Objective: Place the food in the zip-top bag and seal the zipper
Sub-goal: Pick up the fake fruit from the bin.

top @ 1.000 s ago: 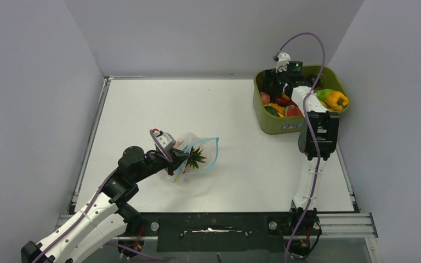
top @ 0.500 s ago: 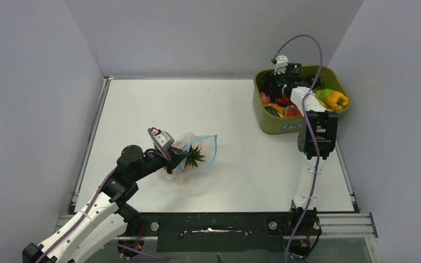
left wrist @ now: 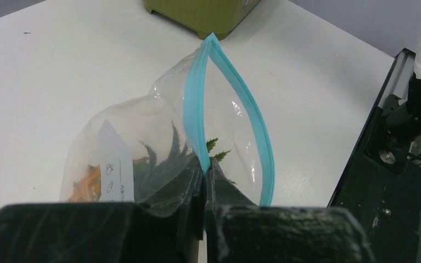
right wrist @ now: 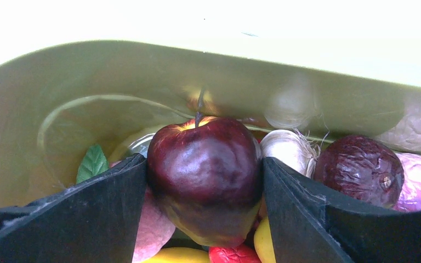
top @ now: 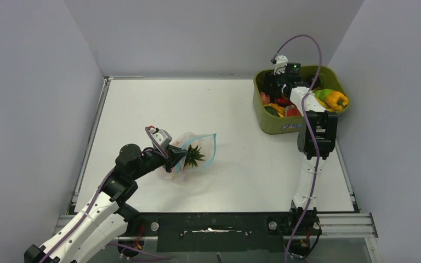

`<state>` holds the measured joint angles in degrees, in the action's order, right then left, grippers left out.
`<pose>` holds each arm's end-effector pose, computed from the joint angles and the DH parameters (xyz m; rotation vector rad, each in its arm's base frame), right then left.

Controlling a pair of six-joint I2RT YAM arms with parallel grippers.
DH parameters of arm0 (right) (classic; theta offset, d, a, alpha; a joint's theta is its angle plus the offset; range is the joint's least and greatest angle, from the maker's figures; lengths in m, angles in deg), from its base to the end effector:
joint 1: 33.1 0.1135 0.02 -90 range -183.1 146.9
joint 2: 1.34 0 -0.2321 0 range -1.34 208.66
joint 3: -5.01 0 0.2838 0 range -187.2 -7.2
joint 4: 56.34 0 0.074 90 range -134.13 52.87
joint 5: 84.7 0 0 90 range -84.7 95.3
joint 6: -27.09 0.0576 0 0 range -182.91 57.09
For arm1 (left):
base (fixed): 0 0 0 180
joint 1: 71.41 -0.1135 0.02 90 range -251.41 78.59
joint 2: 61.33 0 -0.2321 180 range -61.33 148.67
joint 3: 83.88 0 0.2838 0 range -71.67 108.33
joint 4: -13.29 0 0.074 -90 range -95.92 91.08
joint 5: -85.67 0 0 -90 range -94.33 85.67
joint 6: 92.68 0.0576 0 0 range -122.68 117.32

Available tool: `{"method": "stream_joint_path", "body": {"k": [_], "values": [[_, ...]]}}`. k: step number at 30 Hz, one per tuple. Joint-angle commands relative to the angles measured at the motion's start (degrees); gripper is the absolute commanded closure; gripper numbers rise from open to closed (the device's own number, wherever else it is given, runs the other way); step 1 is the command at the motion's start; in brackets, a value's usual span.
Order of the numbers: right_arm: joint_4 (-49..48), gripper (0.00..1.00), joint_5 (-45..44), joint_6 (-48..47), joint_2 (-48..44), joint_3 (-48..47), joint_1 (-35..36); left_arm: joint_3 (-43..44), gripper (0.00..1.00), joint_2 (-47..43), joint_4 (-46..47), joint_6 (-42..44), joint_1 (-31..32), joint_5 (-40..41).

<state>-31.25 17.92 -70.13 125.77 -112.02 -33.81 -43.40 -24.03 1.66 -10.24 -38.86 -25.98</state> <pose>0.5460 0.0058 0.1739 -0.2473 2.1581 0.1614 0.1950 -0.1497 0.2512 0.6633 1.6534 -0.8356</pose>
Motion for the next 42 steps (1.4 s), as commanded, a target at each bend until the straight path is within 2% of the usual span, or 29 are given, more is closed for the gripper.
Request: {"method": "stream_joint_path", "body": {"k": [1,9,28,33,42], "values": [[-0.08,0.45,-3.03,-0.18,-4.88,-0.23,-0.16,-0.03,1.00,-0.45,4.86,-1.83,-1.78,-3.77],[0.25,0.50,-7.13,1.35,-9.87,3.55,-0.18,-0.41,1.00,-0.95,5.90,-2.54,-2.58,-4.60],[6.29,0.50,-11.32,9.58,-27.90,12.49,0.16,-0.85,1.00,-1.15,7.98,-5.22,-2.51,-2.69],[8.75,0.49,-10.88,10.99,-34.70,15.84,1.33,-0.70,1.00,-0.80,9.63,-7.54,-2.41,-2.37],[5.63,0.48,-3.96,13.59,-48.48,25.84,5.34,0.83,1.00,0.67,10.89,-10.91,-2.41,-0.26]]}}
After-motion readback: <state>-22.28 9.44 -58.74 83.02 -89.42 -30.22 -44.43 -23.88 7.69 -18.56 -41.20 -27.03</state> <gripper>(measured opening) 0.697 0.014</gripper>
